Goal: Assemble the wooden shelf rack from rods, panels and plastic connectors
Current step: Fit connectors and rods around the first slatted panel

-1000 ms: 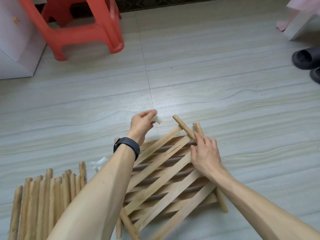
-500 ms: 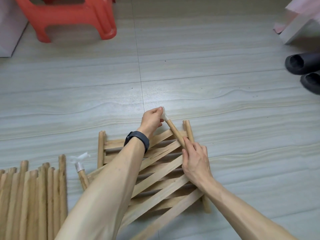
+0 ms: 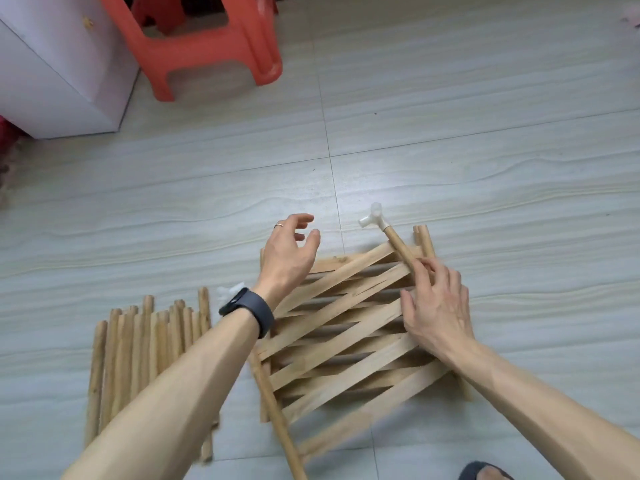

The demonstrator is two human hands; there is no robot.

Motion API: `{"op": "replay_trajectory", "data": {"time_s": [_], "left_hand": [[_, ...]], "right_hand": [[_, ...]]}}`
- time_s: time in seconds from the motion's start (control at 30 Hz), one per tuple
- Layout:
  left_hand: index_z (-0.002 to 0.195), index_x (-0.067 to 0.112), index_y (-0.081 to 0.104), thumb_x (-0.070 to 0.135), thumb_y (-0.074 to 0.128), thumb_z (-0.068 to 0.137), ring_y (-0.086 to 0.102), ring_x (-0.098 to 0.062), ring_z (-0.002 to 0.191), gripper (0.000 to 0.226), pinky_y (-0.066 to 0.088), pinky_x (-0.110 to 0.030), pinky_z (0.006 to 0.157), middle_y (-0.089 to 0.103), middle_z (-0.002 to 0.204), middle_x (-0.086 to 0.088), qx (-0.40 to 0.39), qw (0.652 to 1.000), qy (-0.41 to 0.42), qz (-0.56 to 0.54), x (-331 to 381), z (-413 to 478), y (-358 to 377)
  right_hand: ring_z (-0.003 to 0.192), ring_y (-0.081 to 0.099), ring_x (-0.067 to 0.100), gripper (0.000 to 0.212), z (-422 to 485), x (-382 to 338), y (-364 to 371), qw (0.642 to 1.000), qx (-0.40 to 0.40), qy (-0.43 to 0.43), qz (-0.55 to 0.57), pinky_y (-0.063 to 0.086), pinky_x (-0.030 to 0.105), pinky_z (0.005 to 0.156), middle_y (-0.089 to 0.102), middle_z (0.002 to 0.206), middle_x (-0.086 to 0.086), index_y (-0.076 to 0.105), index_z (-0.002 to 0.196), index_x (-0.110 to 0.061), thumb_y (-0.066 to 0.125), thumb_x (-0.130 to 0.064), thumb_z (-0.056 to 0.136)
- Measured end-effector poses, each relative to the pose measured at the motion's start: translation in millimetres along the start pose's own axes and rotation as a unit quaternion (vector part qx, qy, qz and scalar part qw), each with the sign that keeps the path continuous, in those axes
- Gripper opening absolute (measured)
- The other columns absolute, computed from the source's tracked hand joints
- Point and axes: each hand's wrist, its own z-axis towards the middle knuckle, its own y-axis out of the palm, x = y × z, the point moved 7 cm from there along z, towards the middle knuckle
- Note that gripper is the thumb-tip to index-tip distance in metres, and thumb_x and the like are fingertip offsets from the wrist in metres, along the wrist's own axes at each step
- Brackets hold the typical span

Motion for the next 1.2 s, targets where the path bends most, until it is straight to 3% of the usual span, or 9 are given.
{"op": "replay_trajectory", "data": {"time_s": [0.1, 0.27, 0.47, 0.6, 0.73, 0.87, 1.0, 1.1, 1.2], "left_hand": [[0.126, 0.027, 0.058, 0.033, 0.056, 0.099, 0.060, -0.005, 0.102, 0.027, 0.049, -0.029, 0.090, 0.060, 0.121, 0.008, 0.067, 0.997, -0.014, 0.028, -46.4, -44.0, -66.6], [0.119, 0.015, 0.063, 0.021, 0.055, 0.100, 0.063, -0.017, 0.098, 0.021, 0.052, -0.033, 0.087, 0.064, 0.113, -0.004, 0.119, 0.983, -0.128, 0.060, -134.2, -140.6, -151.3], [0.105, 0.030, 0.067, 0.032, 0.053, 0.095, 0.065, -0.013, 0.095, 0.017, 0.054, -0.033, 0.080, 0.070, 0.103, 0.011, -0.072, 0.953, -0.124, 0.266, -184.2, -279.9, -138.6], [0.125, 0.032, 0.056, 0.038, 0.049, 0.094, 0.056, -0.021, 0.116, 0.032, 0.049, -0.035, 0.088, 0.060, 0.126, 0.004, -0.211, 0.879, -0.133, 0.407, -214.7, -331.4, -102.1], [0.132, 0.021, 0.046, 0.013, 0.045, 0.095, 0.048, -0.029, 0.124, 0.038, 0.042, -0.042, 0.098, 0.055, 0.133, -0.007, -0.240, 0.811, -0.143, 0.514, -232.6, -345.3, -89.1], [0.132, 0.016, 0.045, 0.004, 0.036, 0.099, 0.049, -0.031, 0.124, 0.036, 0.041, -0.043, 0.097, 0.057, 0.132, -0.010, -0.236, 0.800, -0.123, 0.538, -238.8, -334.3, -83.8], [0.124, 0.021, 0.059, 0.022, 0.049, 0.099, 0.057, -0.024, 0.114, 0.027, 0.047, -0.036, 0.093, 0.062, 0.124, -0.003, -0.227, 0.869, -0.172, 0.404, -233.3, -314.2, -91.1], [0.109, 0.020, 0.072, 0.043, 0.073, 0.089, 0.065, -0.008, 0.095, 0.031, 0.049, -0.023, 0.081, 0.071, 0.104, 0.008, -0.194, 0.941, -0.241, 0.138, -208.5, -292.3, -104.5], [0.099, 0.015, 0.074, 0.050, 0.081, 0.080, 0.071, -0.008, 0.083, 0.040, 0.059, -0.028, 0.077, 0.077, 0.094, -0.002, -0.130, 0.949, -0.275, -0.081, -174.0, -266.0, -120.1]], "right_hand": [[0.131, 0.041, 0.036, 0.058, -24.8, -39.3, 7.1, 0.996, -0.041, -0.075, -0.025, 0.040, 0.055, 0.104, 0.044, 0.147, 0.016, 0.050, 0.141, -0.011, 0.066, -0.028, 0.088], [0.147, 0.020, 0.030, 0.063, -71.7, -107.5, 26.9, 0.964, -0.162, -0.191, -0.085, 0.028, 0.047, 0.116, 0.027, 0.160, 0.008, 0.037, 0.149, -0.024, 0.050, -0.052, 0.094], [0.154, 0.002, 0.034, 0.077, -137.4, -159.0, 61.0, 0.908, -0.279, -0.279, -0.140, 0.020, 0.053, 0.122, 0.001, 0.169, 0.007, 0.017, 0.156, -0.039, 0.042, -0.071, 0.091], [0.155, -0.010, 0.037, 0.082, -165.4, -158.6, 81.3, 0.894, -0.319, -0.264, -0.174, 0.014, 0.065, 0.119, -0.021, 0.168, 0.005, 0.004, 0.158, -0.045, 0.040, -0.075, 0.090], [0.156, -0.010, 0.028, 0.081, -174.2, -140.8, 86.3, 0.911, -0.319, -0.221, -0.139, 0.016, 0.064, 0.119, -0.029, 0.166, -0.004, 0.009, 0.159, -0.041, 0.034, -0.077, 0.092], [0.157, -0.008, 0.027, 0.077, -170.9, -127.9, 82.8, 0.920, -0.274, -0.237, -0.151, 0.018, 0.057, 0.122, -0.013, 0.170, 0.005, 0.009, 0.161, -0.035, 0.030, -0.070, 0.096], [0.156, 0.013, 0.035, 0.079, -177.3, -120.7, 74.9, 0.917, -0.239, -0.276, -0.160, 0.027, 0.058, 0.118, 0.017, 0.168, 0.016, 0.029, 0.159, -0.031, 0.046, -0.069, 0.092], [0.132, 0.054, 0.042, 0.062, -174.1, -118.5, 64.6, 0.921, -0.172, -0.326, -0.127, 0.052, 0.057, 0.093, 0.054, 0.145, 0.022, 0.064, 0.135, -0.027, 0.081, -0.047, 0.079], [0.101, 0.065, 0.037, 0.034, -172.6, -124.9, 55.1, 0.904, -0.087, -0.404, -0.112, 0.053, 0.044, 0.066, 0.065, 0.126, 0.015, 0.071, 0.118, -0.025, 0.073, -0.041, 0.088]]}}
